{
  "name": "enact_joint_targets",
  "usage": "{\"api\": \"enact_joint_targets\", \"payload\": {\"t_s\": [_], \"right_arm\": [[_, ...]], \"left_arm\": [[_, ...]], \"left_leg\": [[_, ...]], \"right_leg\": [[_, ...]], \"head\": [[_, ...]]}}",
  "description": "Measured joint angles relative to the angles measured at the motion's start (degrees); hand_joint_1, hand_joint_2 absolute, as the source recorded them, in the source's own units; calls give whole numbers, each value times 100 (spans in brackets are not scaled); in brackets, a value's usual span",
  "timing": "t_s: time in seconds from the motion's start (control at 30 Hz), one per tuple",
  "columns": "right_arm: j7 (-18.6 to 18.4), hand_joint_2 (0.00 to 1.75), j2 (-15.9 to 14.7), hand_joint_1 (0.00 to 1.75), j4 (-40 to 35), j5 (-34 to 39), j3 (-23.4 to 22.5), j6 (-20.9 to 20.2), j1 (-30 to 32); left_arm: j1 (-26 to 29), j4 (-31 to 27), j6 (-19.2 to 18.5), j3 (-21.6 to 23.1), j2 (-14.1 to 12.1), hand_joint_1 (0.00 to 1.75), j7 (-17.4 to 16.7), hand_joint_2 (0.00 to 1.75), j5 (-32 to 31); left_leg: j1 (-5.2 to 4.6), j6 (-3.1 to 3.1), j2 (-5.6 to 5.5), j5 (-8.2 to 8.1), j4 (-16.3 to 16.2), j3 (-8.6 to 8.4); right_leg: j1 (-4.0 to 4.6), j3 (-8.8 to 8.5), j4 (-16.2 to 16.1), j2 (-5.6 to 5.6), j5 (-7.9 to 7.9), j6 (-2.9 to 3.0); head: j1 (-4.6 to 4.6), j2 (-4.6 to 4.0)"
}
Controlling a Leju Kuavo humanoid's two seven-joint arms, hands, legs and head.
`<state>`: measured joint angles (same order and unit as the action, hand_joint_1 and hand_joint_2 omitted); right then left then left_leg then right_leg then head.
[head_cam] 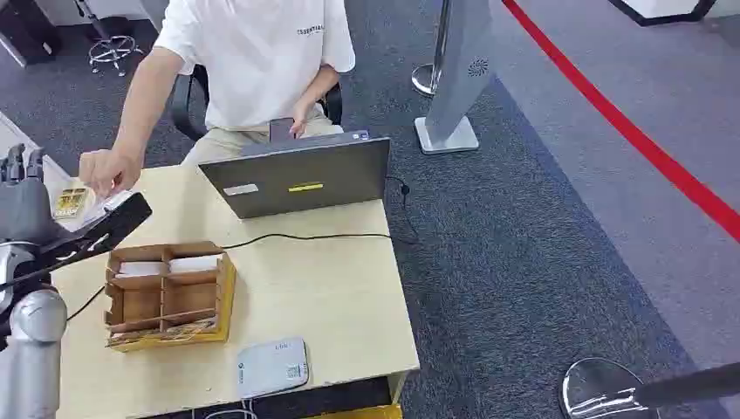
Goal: Pass the card to the sensor for recognition and then transmit it.
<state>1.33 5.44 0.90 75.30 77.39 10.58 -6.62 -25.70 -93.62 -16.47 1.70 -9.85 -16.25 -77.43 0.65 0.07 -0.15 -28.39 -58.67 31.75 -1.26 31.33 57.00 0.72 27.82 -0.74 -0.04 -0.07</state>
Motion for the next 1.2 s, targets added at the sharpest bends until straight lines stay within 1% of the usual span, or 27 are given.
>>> {"api": "enact_joint_targets", "payload": {"t_s": [0.2, 0.3, 0.37, 0.47, 0.73, 0.97, 1.13, 1.2], "right_arm": [[-41, 175, -11, 0, 0, 297, 201, 0, -35], [-72, 175, -20, 0, 0, 437, 289, 0, -41], [-77, 175, -24, 0, 0, 503, 350, 0, -42], [-79, 175, -28, 0, 0, 505, 396, 2, -47], [-79, 175, -28, 0, 0, 505, 400, 2, -47], [-76, 175, -33, 0, 0, 533, 492, 9, -57], [-59, 175, -35, 0, 0, 601, 525, 7, -58], [-59, 175, -35, 0, 0, 638, 542, 11, -58]], "left_arm": [[-302, 476, -538, 273, -307, 175, -551, 175, -745], [-400, 672, -772, 361, -418, 175, -716, 175, -1094], [-429, 765, -822, 420, -481, 175, -775, 175, -1205], [-459, 831, -838, 462, -527, 175, -788, 175, -1209], [-464, 840, -838, 470, -538, 175, -790, 175, -1209], [-482, 995, -851, 540, -582, 175, -810, 175, -1209], [-483, 1012, -886, 549, -612, 175, -705, 175, -1209], [-483, 1030, -814, 556, -626, 175, -718, 175, -1209]], "left_leg": [[0, 0, 0, 0, 0, 0], [0, 0, 0, 0, 0, 0], [0, 0, -1, 0, 0, 1], [0, 0, -1, 0, 0, 1], [-1, 0, -1, 0, 0, 1], [0, 0, -1, 0, 0, 1], [0, 0, 0, 0, 0, 1], [0, 0, 0, 0, 0, 1]], "right_leg": [[0, 0, 1, 0, 0, 0], [0, -1, 1, 0, 0, 0], [0, -1, 1, -1, 0, 0], [0, -1, 1, -1, 0, 0], [-1, -1, 1, -1, 0, 0], [0, -1, 1, -1, 0, 0], [-1, -1, 1, 0, 0, 0], [0, 0, 1, -1, 0, 0]], "head": [[2, 0], [-2, 0], [0, 0], [0, 0], [-2, 0], [-2, 0], [0, 0], [0, 0]]}}
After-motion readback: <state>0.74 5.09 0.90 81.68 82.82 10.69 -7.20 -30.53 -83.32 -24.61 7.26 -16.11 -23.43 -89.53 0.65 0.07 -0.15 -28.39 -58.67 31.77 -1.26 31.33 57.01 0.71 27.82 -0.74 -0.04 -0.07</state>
